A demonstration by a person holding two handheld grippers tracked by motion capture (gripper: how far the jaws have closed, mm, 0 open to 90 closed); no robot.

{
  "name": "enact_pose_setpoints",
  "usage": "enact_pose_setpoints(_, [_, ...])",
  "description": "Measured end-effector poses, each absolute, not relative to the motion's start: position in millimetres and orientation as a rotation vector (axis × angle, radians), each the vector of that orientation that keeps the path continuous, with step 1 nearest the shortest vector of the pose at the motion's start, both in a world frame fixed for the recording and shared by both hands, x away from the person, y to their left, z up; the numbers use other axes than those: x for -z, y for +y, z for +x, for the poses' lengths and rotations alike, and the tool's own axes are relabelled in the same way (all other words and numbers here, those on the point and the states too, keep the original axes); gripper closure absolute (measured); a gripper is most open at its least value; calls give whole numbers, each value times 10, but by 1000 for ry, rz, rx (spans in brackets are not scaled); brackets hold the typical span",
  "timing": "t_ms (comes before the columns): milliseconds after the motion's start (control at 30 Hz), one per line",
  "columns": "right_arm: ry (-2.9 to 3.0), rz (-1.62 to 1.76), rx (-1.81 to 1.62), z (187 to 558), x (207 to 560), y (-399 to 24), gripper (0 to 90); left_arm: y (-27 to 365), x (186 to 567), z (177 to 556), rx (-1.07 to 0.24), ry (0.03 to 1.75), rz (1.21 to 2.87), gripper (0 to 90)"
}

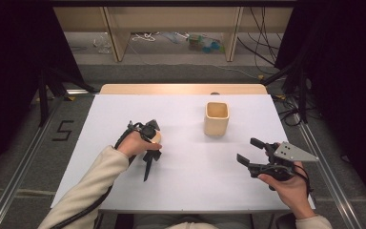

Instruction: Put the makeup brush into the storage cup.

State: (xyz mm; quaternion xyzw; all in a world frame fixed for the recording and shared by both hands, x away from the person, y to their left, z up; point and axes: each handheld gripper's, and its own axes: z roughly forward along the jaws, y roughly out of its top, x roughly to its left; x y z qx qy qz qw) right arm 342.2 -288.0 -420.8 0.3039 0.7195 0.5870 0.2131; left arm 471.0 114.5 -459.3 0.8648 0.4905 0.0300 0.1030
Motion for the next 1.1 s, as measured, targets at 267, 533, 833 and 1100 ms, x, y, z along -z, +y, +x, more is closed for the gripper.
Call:
enact_pose_setpoints(267, [1994, 847, -1630, 3425, 4210, -2883, 225, 1129, 4599, 4709, -84, 1433, 2593, 368])
enact_pose_setpoints(533, [1993, 847, -1642, 3428, 4214, -2880, 226, 1125, 4612, 4714, -137, 1387, 2639, 450])
enact_pose_setpoints(833, [1993, 848, -1640, 3430, 4214, -2881, 225, 1068, 4617, 4683, -98, 1374, 2647, 587])
enact_pose_setpoints(1100, [1989, 851, -1645, 3433, 4216, -2879, 225, 1059, 4600, 4704, -61, 1322, 2721, 708])
